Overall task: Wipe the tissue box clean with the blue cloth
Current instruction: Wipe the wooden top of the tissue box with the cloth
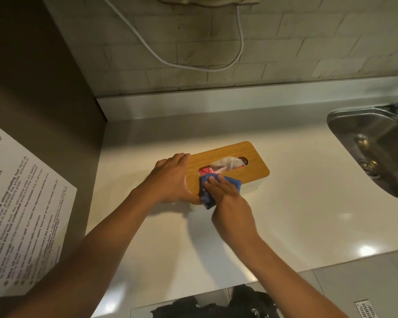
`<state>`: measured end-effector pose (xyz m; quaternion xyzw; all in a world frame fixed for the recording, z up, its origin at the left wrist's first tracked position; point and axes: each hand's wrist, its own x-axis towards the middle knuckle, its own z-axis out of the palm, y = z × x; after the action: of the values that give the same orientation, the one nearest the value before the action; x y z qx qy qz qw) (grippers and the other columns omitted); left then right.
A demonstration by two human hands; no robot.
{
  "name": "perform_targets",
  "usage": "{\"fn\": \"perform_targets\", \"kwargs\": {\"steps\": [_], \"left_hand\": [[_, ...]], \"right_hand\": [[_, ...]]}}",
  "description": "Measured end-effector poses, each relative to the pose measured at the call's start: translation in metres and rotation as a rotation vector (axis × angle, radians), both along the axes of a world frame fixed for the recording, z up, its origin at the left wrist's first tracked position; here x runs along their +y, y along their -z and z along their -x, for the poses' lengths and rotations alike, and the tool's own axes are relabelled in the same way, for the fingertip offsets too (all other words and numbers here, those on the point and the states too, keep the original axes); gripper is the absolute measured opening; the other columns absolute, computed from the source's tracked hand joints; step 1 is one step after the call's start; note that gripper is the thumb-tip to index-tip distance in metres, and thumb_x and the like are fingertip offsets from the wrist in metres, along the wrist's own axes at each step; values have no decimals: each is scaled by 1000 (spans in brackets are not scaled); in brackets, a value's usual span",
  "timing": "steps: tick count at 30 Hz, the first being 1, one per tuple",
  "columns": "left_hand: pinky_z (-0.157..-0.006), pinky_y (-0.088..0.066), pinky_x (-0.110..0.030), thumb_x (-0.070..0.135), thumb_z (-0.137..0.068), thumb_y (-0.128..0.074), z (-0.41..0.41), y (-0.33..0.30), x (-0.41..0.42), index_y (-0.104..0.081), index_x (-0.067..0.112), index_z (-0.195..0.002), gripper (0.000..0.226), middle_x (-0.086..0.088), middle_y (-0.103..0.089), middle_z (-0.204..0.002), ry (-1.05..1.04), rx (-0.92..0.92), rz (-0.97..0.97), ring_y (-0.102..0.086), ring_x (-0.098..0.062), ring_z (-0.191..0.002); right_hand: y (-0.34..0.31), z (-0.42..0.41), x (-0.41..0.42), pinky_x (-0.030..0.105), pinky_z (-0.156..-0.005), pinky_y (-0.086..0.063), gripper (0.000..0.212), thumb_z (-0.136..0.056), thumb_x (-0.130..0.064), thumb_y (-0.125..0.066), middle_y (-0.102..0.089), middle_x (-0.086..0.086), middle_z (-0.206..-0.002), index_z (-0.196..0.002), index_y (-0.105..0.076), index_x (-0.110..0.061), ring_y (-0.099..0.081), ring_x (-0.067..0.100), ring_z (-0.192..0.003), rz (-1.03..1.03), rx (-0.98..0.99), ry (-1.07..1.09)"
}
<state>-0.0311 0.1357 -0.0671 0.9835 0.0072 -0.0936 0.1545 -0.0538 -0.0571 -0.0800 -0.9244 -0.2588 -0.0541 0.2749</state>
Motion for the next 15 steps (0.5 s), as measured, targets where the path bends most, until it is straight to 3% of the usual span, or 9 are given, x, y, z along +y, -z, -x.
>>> {"fn": "perform_targets", "kwargs": {"steps": [3,5,7,12,15], "left_hand": [[-114,-28,-38,85,-46,-74,2,-2,-1,-19,21,-155,137,3,-32,-158,-7,21,-2,-37,-25,-140],[-115,-27,-37,84,-46,-76,1,-2,-2,-19,21,-155,138,3,-32,-158,-13,14,1,-35,-24,-141],[-112,-29,-37,84,-44,-76,-1,-3,-4,-23,21,-153,136,3,-36,-155,-14,23,-2,-39,-23,-138],[-111,-33,-39,74,-50,-79,-4,-2,-6,-27,19,-149,125,-2,-40,-151,-6,16,-5,-45,-26,-134],[-110,-35,-40,80,-44,-74,-3,-4,-6,-27,20,-150,131,-1,-40,-151,-18,35,-7,-45,-26,-133]], "right_hand": [[-7,-37,-44,29,-84,-50,62,-68,20,-56,-61,6,-129,-119,-66,-13,-55,23,-122,5,51,226],[-10,-54,-61,34,-77,-52,61,-69,21,-51,-61,8,-126,-119,-66,-11,-54,28,-121,43,38,308],[-9,-49,-50,34,-77,-50,58,-70,21,-50,-61,10,-122,-117,-66,-8,-53,30,-121,25,13,299],[5,10,11,33,-102,-41,57,-68,20,-59,-61,16,-128,-121,-64,-1,-51,32,-126,-29,65,33],[1,3,-1,30,-81,-53,52,-67,15,-65,-66,10,-118,-114,-69,-8,-60,29,-113,-52,23,61]]}}
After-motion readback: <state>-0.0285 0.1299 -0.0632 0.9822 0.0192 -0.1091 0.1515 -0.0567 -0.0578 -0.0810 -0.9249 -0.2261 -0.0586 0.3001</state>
